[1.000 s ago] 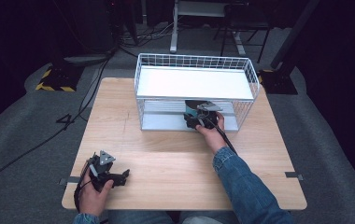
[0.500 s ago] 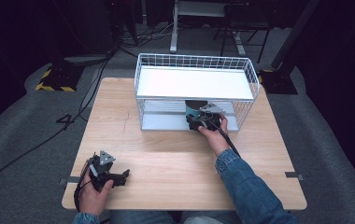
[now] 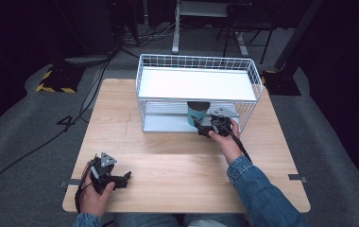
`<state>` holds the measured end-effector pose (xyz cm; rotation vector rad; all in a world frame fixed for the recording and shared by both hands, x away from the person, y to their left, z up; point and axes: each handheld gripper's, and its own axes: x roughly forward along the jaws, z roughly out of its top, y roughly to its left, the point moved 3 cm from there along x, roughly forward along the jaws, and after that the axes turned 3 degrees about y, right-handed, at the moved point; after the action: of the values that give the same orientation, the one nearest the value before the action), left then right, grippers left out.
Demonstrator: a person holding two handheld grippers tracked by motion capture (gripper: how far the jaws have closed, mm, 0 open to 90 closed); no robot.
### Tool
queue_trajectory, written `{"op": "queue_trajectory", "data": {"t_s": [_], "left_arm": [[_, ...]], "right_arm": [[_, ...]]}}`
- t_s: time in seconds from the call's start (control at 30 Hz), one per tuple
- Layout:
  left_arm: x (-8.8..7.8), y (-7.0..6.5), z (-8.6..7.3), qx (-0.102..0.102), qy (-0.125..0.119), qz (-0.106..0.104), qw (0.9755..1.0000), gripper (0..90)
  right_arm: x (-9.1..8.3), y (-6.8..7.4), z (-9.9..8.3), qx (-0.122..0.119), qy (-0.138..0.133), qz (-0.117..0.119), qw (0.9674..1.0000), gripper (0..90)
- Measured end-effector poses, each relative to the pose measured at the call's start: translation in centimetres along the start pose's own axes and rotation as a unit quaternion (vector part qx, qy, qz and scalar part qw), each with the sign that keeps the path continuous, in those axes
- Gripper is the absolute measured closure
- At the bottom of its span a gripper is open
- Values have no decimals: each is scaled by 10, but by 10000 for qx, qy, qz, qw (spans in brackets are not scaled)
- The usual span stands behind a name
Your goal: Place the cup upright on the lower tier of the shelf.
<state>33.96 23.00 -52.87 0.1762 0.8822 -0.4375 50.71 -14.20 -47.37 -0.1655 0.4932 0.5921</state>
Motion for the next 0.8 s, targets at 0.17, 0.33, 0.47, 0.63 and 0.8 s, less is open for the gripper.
{"op": "queue_trajectory", "data": {"t_s": [0.17, 0.33, 0.47, 0.63, 0.8], "left_arm": [[0, 0, 0, -17, -4, 8, 10000, 1], [0, 1, 1, 28, 12, -5, 10000, 1], [1, 1, 1, 33, 18, -13, 10000, 1], [2, 1, 2, 37, 16, -33, 10000, 1], [2, 1, 2, 28, 6, -38, 10000, 1]], "right_arm": [[-20, -1, 1, 63, -29, 240, 9997, 181], [-42, -4, -1, 80, -49, 365, 9993, 188], [-63, -9, -5, 130, 67, 564, 9983, 205], [-87, -21, -13, 152, 126, 595, 9980, 215], [-110, -34, -21, 168, 220, 623, 9977, 225]]}}
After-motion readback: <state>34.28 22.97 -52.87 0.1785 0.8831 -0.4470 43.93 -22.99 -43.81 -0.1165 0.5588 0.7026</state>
